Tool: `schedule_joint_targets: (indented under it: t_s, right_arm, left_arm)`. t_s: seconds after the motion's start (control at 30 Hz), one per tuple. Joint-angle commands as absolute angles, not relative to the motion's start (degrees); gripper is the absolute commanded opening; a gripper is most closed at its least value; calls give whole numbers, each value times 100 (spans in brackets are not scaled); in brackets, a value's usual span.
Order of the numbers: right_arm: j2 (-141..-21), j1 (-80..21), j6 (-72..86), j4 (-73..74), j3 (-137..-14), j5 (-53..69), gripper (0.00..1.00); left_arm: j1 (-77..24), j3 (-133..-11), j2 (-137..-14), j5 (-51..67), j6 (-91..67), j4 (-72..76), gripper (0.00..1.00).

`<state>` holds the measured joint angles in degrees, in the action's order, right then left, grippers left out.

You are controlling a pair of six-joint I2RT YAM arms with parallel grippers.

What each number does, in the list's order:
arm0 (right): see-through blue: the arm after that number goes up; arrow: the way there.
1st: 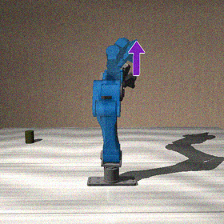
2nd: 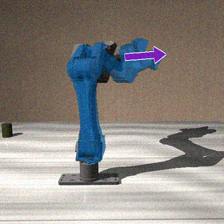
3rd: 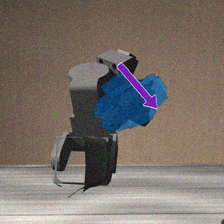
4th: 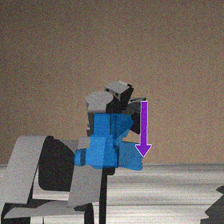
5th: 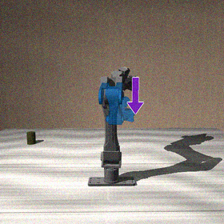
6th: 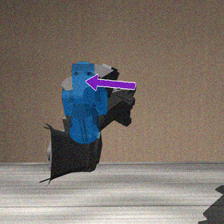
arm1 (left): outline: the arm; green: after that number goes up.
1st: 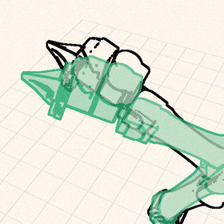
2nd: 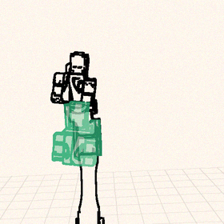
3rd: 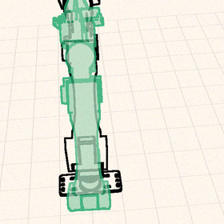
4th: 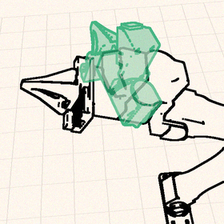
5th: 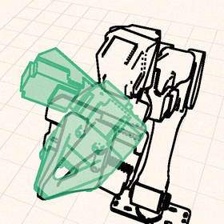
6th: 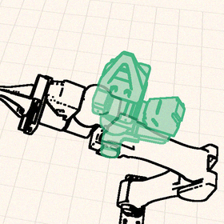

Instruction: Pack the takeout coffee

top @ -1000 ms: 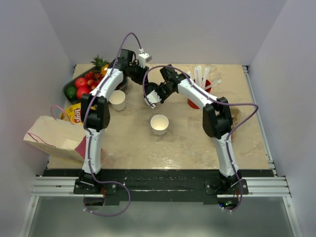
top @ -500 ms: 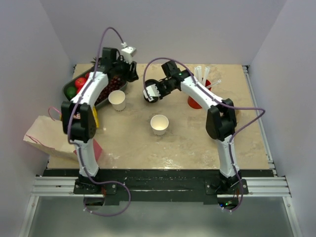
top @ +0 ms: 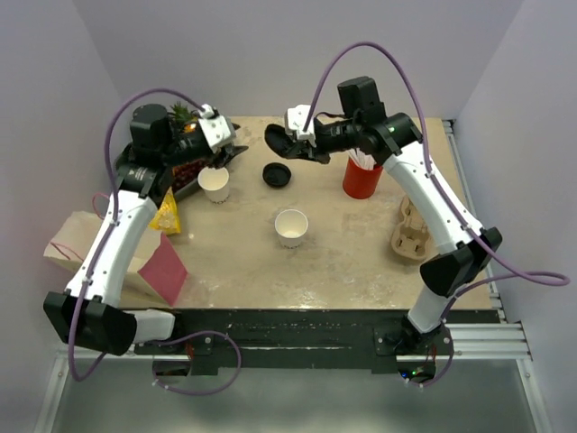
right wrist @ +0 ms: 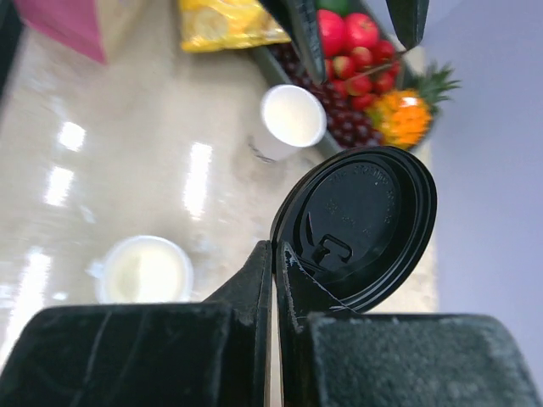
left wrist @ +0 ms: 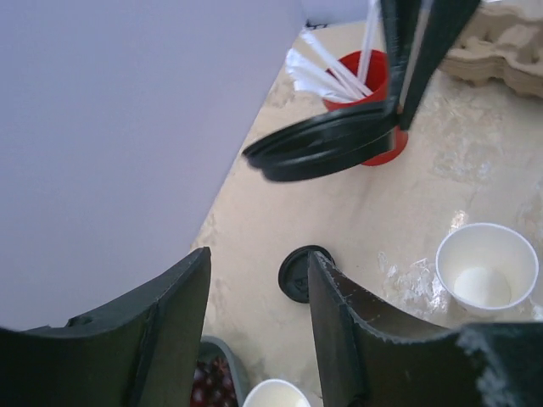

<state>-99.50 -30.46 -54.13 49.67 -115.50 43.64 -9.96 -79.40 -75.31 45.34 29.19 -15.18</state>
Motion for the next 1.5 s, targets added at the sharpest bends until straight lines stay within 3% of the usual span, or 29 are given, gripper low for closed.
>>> schedule_joint_targets:
  t_s: [0.0, 0.17, 0.47, 0.97, 1.13, 1.47]
  right_arm:
    - [-10054, -2909, -4097, 5703, -11829, 5237, 0]
    - [-10265, -2909, -4271, 6783, -12260, 5651, 0]
    - [-10099, -2900, -4412, 7128, -11988, 5625, 0]
    - [-9958, -2927, -4649, 7357, -11813, 5318, 0]
    - [-9976, -2927, -4605, 7330, -11786, 5300, 0]
    - [-10046, -2936, -4518, 7304, -11777, 5229, 0]
  left_arm:
    - [-1598, -7673, -7225, 4862, 5147, -2115, 54]
    - [-2354, -7252, -6777, 4413, 6090, -1969, 53]
    - [-2865, -7172, -6767, 3824, 7391, -2487, 52]
    - [-3146, -7620, -7304, 3762, 7717, -2900, 42]
    - [-3190, -7690, -7435, 3700, 7805, -2944, 35]
    - [-3234, -7787, -7567, 3665, 7743, -2979, 13]
